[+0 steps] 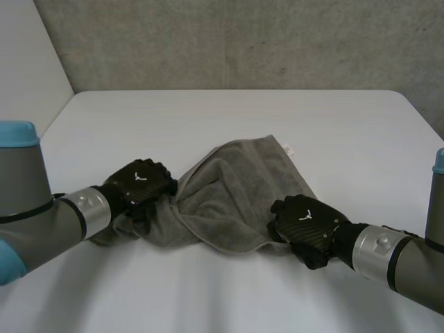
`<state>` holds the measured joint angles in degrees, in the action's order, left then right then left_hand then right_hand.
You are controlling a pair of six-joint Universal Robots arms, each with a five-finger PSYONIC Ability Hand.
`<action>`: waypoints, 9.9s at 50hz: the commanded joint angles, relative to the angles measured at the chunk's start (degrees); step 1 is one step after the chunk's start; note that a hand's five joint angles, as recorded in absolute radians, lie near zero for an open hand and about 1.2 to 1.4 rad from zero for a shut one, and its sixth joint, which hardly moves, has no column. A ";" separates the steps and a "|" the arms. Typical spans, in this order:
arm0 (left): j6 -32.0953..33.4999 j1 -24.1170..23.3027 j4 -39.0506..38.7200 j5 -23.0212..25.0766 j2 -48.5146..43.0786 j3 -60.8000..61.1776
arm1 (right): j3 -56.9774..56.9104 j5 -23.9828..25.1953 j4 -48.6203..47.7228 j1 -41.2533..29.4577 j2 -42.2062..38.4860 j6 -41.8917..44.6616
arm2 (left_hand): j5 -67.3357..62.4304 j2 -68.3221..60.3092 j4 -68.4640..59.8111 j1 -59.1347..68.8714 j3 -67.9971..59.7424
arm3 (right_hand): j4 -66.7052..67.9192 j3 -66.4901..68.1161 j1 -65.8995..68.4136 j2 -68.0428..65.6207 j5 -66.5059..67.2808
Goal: Fold the towel.
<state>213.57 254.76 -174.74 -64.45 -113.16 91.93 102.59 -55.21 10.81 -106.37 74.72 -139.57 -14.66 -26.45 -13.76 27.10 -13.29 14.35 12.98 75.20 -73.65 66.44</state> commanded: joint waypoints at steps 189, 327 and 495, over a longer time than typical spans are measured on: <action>14.25 4.08 -20.91 -4.54 1.37 8.80 | -2.39 -10.71 -18.28 -3.23 1.21 -4.22 | -55.34 -53.55 3.76 52.90 3.29 | -4.35 -2.98 4.80 -6.35 3.56; -16.95 6.28 -13.79 -4.46 -13.58 -54.49 | -64.09 -15.19 -16.35 2.05 -16.28 -13.44 | -55.34 -53.55 3.76 52.90 3.29 | -4.35 -2.98 4.80 -6.35 3.56; -1.22 8.12 -14.58 1.87 -17.34 -22.31 | -30.86 -15.63 -11.60 7.67 -19.69 5.10 | -55.34 -53.55 3.76 52.90 3.29 | -4.35 -2.98 4.80 -6.35 3.56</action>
<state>212.15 262.81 -189.20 -61.49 -125.54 74.92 77.16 -69.44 -0.52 -97.02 60.86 -134.22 -67.96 -77.55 -13.76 74.90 -13.29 14.35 12.99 75.12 -76.45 67.14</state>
